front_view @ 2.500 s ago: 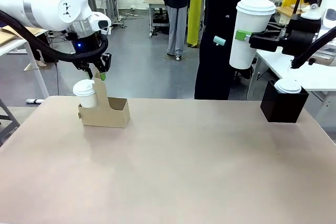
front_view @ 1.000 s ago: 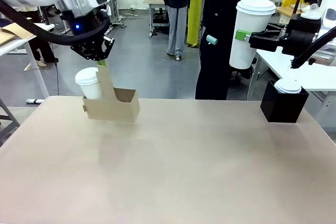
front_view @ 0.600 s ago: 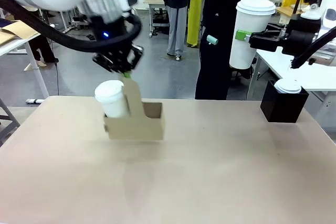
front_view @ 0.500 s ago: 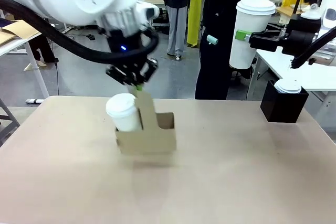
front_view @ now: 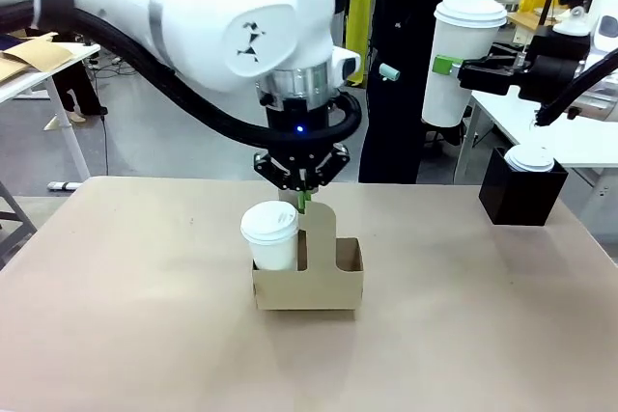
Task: Pour a drink into a cup and package it in a carrier.
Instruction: Position the Cup Carrier in the center of the table, then insert the held 600 ml Paper Cup into the Cup Carrier.
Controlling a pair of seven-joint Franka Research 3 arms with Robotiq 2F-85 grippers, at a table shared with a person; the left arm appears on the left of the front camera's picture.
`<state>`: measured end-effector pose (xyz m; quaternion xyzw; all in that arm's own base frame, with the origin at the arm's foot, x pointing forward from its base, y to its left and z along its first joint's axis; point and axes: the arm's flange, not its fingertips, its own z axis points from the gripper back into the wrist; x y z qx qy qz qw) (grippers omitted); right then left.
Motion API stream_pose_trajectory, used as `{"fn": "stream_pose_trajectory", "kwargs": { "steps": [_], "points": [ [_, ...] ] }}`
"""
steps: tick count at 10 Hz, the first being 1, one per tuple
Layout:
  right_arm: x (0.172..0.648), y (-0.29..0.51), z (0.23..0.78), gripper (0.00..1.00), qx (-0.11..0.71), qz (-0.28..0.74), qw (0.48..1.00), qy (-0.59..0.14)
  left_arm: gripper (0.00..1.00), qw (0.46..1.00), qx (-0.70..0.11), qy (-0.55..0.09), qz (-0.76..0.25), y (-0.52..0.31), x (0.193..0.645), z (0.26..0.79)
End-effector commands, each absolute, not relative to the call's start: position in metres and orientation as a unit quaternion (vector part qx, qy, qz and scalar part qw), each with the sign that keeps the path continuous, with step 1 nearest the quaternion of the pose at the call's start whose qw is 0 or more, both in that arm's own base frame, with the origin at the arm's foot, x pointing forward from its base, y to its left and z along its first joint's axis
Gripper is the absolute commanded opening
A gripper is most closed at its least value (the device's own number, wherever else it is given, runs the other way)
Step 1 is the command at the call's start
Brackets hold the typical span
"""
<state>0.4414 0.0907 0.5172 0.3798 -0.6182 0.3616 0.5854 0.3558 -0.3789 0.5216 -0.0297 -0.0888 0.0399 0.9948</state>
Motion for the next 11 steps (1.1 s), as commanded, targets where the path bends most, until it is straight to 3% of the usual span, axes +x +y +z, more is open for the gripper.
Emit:
{"fn": "stream_pose_trajectory", "kwargs": {
  "steps": [1, 6, 11],
  "points": [
    [0.442, 0.09, 0.519, 0.8, 0.377, 0.365, 0.576, -0.627, 0.02, 0.992, -0.012, -0.112, 0.059, -0.392, 0.358, 0.517],
    [0.442, 0.09, 0.519, 0.8, 0.377, 0.365, 0.576, -0.627, 0.02, 0.994, -0.004, -0.105, 0.035, -0.405, 0.351, 0.484],
    [0.442, 0.09, 0.519, 0.8, 0.377, 0.365, 0.576, -0.627, 0.02, 0.994, -0.003, -0.103, 0.04, -0.402, 0.351, 0.497]
  ]
}}
